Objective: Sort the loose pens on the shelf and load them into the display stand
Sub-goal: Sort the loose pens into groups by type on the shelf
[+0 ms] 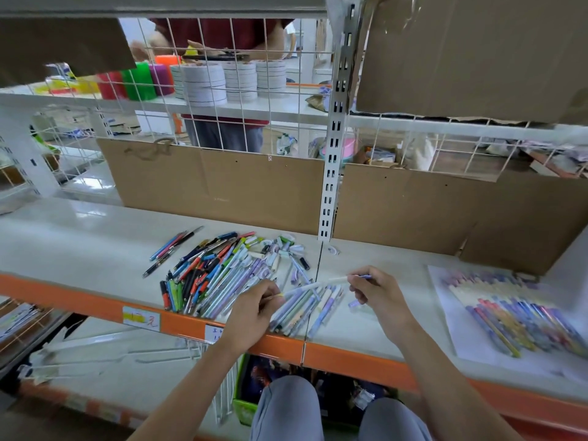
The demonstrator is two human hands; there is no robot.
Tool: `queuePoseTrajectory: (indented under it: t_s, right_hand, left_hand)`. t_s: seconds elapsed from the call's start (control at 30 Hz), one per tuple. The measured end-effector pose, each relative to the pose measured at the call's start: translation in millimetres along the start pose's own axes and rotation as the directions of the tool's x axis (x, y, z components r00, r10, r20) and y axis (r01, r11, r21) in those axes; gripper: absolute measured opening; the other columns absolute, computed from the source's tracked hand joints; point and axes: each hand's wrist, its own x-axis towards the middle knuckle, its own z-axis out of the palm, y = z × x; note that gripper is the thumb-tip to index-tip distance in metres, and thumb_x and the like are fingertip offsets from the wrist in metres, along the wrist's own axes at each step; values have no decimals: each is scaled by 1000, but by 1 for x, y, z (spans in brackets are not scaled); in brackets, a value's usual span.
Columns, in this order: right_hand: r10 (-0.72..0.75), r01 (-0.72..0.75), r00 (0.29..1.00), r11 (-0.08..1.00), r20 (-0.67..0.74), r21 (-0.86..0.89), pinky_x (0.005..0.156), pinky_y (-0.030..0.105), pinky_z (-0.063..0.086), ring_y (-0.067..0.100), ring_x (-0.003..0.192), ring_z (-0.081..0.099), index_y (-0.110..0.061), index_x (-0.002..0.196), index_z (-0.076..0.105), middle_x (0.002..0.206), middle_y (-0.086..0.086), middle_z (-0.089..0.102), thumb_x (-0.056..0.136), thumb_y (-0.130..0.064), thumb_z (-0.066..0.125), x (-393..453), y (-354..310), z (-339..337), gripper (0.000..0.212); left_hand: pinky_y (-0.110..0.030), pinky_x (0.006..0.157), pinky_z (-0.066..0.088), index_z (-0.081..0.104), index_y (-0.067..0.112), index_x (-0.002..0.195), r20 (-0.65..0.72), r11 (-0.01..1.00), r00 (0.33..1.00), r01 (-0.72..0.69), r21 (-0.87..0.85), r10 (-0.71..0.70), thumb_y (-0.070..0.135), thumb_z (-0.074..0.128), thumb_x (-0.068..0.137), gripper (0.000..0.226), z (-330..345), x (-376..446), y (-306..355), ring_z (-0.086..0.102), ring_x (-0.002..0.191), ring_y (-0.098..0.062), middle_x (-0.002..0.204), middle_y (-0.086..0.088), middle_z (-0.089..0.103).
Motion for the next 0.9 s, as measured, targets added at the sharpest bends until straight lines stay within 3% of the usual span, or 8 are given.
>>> queuePoseTrajectory:
  t_s: [0.07,0.2,0.33,0.43,0.53,0.63,0.73,0.9]
  right_hand:
    - [-9,9,1000,999,8,-31,54,22,38,15,57,43,-3,82,63,64,5,51,89,-3,60,-1,0,-3,7]
    - [38,-30,984,998,174,-50,56,23,40,13,56,48,1,87,65,63,3,58,88,-5,62,-8,0,7,7]
    - [101,-142,971,972,215,187,55,22,41,15,58,49,0,86,65,65,8,58,86,-3,63,-14,-2,11,3]
    - [119,-184,969,932,218,312,55,19,42,14,61,50,-1,91,66,66,5,55,86,-3,62,-15,-2,10,7]
    - [112,-184,970,921,217,345,55,19,42,13,60,48,7,95,64,67,2,56,89,-2,58,-16,-1,12,12]
    - [77,-123,982,952,172,280,55,20,40,14,61,48,4,93,66,68,4,58,91,-8,57,-19,1,20,15]
    - [7,-17,999,980,54,197,53,20,40,12,57,50,-4,87,67,65,3,57,93,-10,56,-21,2,31,14]
    - [38,-11,993,973,-114,232,54,23,36,13,49,39,4,80,57,55,4,46,94,-12,54,-20,11,41,22]
  left_hand:
    - [-27,68,49,54,21,90,2,1000,1000,-3,-6,3,22,59,91,5,-1,0,3,60,78,-7,78,4,63]
    - [-27,69,48,55,19,89,65,999,997,-32,-37,34,19,59,92,4,4,-1,18,60,76,-13,79,-1,62]
    - [-14,54,35,61,15,94,122,999,992,-31,-37,35,21,54,94,9,7,-2,32,50,58,-2,63,14,54]
    - [-16,49,26,65,17,93,201,995,980,19,-102,2,26,48,97,20,6,-2,39,38,47,-4,53,16,48]
    - [-22,50,27,67,18,90,229,982,972,92,-162,-53,27,42,99,28,8,-3,43,32,47,-7,51,11,40]
    - [-22,49,26,65,22,82,231,969,968,143,-204,-94,23,43,100,29,12,-2,52,32,49,-13,53,9,39]
    - [-18,48,25,63,24,75,183,964,975,161,-210,-123,18,47,98,28,19,1,61,30,45,-6,45,12,41]
    - [-16,46,27,67,4,81,70,985,989,135,-104,-128,12,51,95,22,38,5,67,40,42,-4,47,11,42]
